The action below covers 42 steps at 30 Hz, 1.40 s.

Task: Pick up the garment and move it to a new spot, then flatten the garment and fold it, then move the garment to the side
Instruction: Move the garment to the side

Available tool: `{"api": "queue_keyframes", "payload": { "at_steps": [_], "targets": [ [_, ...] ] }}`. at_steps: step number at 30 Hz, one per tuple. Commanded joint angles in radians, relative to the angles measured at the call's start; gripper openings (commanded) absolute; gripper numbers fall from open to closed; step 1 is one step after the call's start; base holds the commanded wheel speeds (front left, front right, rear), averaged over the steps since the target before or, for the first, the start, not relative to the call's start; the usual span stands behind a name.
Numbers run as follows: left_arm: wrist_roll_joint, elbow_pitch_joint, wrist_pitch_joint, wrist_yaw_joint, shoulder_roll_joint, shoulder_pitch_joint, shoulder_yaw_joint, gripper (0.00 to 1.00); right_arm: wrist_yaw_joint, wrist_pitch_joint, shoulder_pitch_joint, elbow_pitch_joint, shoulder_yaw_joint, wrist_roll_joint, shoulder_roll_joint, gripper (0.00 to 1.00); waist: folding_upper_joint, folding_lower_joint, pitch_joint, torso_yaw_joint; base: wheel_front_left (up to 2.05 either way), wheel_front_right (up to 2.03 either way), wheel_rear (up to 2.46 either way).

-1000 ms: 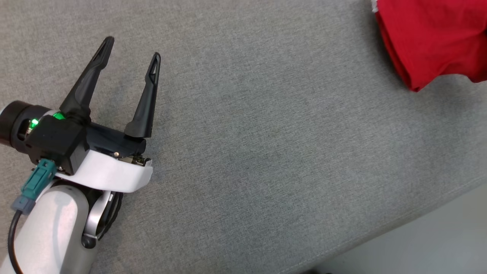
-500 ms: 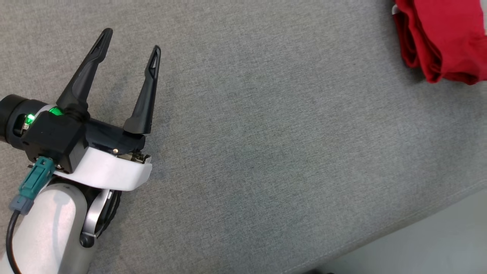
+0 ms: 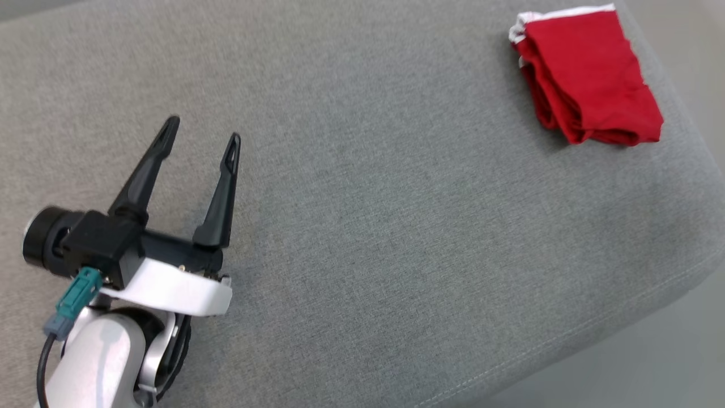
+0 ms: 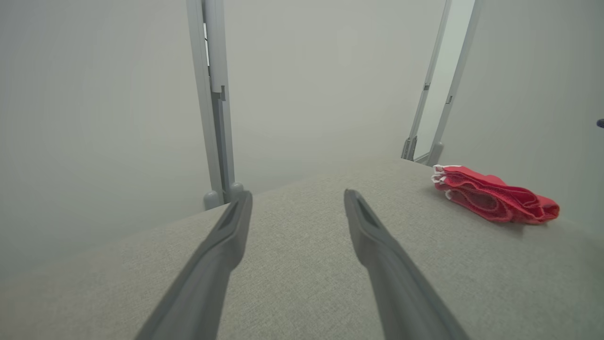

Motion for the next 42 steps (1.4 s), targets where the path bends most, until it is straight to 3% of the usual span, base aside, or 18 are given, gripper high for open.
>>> {"api": "queue_keyframes", "payload": {
  "at_steps": [1,6,12,19,27,42],
  "targets": [
    [-0.013,0.007,-0.006,0.013,0.000,0.028,0.007,1.00,-0.001,-0.002,0.050,-0.040,-0.048,-0.015,0.020,1.00,0.0000,0.0000,-0.056,0.003,0.00,0.00,0.00],
    [-0.033,0.018,-0.020,0.037,-0.003,0.088,0.026,1.00,-0.001,-0.002,0.177,-0.191,-0.161,-0.052,0.097,1.00,0.0000,0.0000,-0.112,0.019,0.00,0.00,0.00],
    [-0.052,0.029,-0.034,0.050,-0.013,0.126,0.032,1.00,-0.001,-0.002,0.272,-0.306,-0.206,-0.083,0.157,1.00,0.0000,0.0000,-0.155,0.041,0.00,0.00,0.00],
    [-0.094,0.055,-0.048,0.057,-0.037,0.142,0.046,1.00,-0.001,-0.002,0.324,-0.334,-0.197,-0.093,0.180,1.00,0.0000,0.0000,-0.194,0.077,0.00,0.00,0.00],
    [-0.136,0.089,-0.078,0.085,-0.054,0.180,0.090,1.00,-0.001,0.005,0.395,-0.384,-0.176,-0.122,0.193,1.00,0.0000,0.0000,-0.250,0.169,0.00,0.00,0.00],
    [-0.169,0.110,-0.102,0.146,-0.040,0.364,0.151,1.00,-0.001,0.099,0.577,-0.513,-0.132,-0.203,0.268,1.00,0.0000,0.0000,-0.386,0.300,0.00,0.00,0.00]
  ]
}}
